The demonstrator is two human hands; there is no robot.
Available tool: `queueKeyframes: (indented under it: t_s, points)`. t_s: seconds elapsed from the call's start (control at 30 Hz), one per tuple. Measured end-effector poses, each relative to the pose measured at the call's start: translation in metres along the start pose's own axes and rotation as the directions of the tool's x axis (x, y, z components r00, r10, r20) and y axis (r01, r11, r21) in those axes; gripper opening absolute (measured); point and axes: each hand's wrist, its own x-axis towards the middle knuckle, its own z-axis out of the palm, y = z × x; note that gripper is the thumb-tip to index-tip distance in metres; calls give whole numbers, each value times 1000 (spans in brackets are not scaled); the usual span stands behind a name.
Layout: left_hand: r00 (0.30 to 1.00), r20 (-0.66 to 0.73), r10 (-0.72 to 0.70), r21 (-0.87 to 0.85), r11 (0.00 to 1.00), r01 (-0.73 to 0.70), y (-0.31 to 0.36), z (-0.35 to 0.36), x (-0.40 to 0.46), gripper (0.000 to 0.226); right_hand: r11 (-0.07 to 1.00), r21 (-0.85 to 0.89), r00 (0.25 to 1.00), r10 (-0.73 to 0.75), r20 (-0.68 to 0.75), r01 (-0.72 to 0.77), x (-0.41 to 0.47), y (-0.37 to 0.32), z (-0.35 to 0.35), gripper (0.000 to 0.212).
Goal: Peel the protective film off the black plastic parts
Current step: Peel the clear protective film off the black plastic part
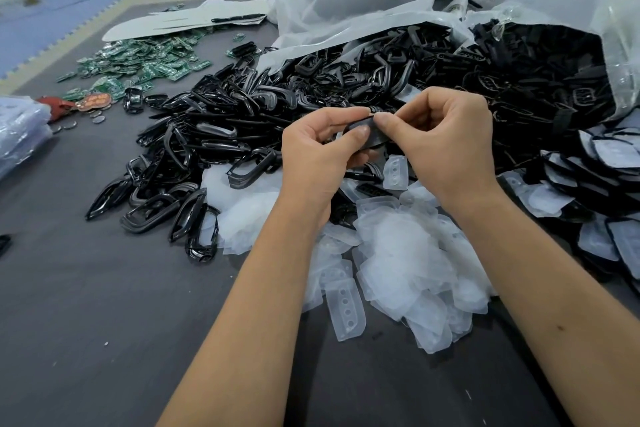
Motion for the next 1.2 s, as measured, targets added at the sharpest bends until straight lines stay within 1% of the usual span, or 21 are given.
queueKeyframes:
  t_s: [0.07,0.13,0.17,0.23,0.27,0.3,0.4,0.6,0.83,0.97,1.07,1.2]
  points:
    - [1000,0,5,-10,1000,-5,0,-1,0,21,998,41,999,43,-1,-43,0,1,0,27]
    - [1000,3,6,-19,1000,-6,1,-2,0,21,978,143,988,151,30,-154,1,2,0,30]
    - [1000,4,6,-20,1000,-6,1,-2,1,21,946,223,971,223,82,-236,1,2,-1,29]
    - [1000,2,4,-19,1000,-4,1,-3,1,21,832,380,910,326,255,-404,3,3,-4,19]
    - [1000,2,3,-17,1000,-3,1,-3,1,21,783,417,880,342,330,-461,4,3,-5,14]
    - [1000,3,2,-16,1000,-2,1,-3,1,21,759,427,859,343,380,-492,4,4,-6,9]
    - [1000,17,5,-11,1000,-5,0,-3,1,21,757,414,844,333,420,-505,2,3,-6,4]
    - [998,56,19,-10,1000,-19,1,-3,0,23,744,421,842,360,402,-519,1,1,-6,8]
    - [997,51,51,5,999,-51,0,-1,0,27,746,445,859,346,378,-496,0,-1,-4,2]
    - [997,48,58,8,998,-58,0,-1,0,26,730,469,860,343,379,-498,1,-2,-4,8]
    - [996,61,60,-3,998,-60,1,0,-1,25,726,481,865,344,365,-491,0,-2,-2,8]
    - [997,49,53,-10,999,-52,1,1,-1,26,768,463,891,318,324,-442,-2,-1,1,6]
